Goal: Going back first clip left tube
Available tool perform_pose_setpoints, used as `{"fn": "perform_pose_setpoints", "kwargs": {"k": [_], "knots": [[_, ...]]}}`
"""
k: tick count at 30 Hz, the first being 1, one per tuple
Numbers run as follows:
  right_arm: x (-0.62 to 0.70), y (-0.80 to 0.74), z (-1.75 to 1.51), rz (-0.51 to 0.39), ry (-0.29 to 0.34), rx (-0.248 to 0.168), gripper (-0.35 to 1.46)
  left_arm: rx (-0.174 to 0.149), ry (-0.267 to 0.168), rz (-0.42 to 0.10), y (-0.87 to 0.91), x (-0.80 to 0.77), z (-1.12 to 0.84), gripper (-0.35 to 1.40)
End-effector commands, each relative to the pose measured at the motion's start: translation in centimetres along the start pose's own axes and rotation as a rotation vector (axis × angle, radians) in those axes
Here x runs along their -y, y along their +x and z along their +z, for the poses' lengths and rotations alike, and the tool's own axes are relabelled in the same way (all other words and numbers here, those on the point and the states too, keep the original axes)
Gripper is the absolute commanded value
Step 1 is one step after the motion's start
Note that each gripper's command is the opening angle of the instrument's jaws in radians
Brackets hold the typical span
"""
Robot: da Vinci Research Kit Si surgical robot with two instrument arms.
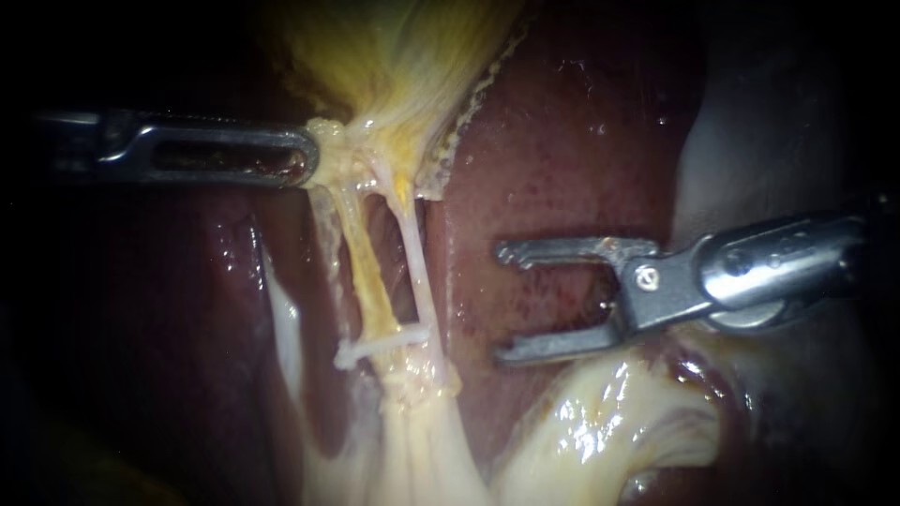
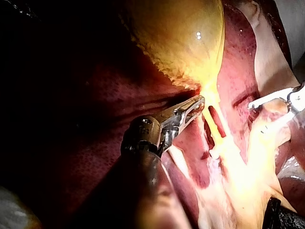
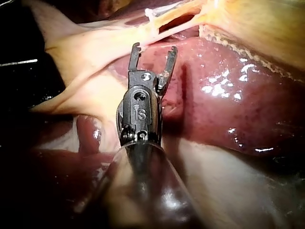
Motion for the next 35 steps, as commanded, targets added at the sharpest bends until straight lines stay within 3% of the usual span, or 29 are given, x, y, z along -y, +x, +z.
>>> {"fn": "perform_pose_setpoints", "kwargs": {"k": [1, 9, 21, 33, 35], "knots": [[0.0, -0.01, -0.03, -0.002, 0.003, -0.001, 0.5, 0.0, 0.0, 0.0, 0.0, 0.0, 0.0, -0.35], [0.0, -0.05, -0.1, -0.002, 0.009, -0.002, 0.5, 0.002, -0.002, 0.001, 0.01, -0.01, 0.06, -0.35], [0.01, -0.07, -0.14, -0.003, 0.015, -0.003, 0.5, 0.007, -0.008, 0.011, 0.16, -0.14, 0.47, -0.35], [-0.02, -0.06, -0.16, -0.002, 0.015, -0.003, 0.5, 0.003, -0.005, 0.012, 0.18, -0.14, 0.5, -0.35], [-0.07, -0.05, -0.17, -0.005, 0.04, -0.007, 0.5, 0.003, -0.005, 0.012, 0.18, -0.14, 0.5, -0.35]]}}
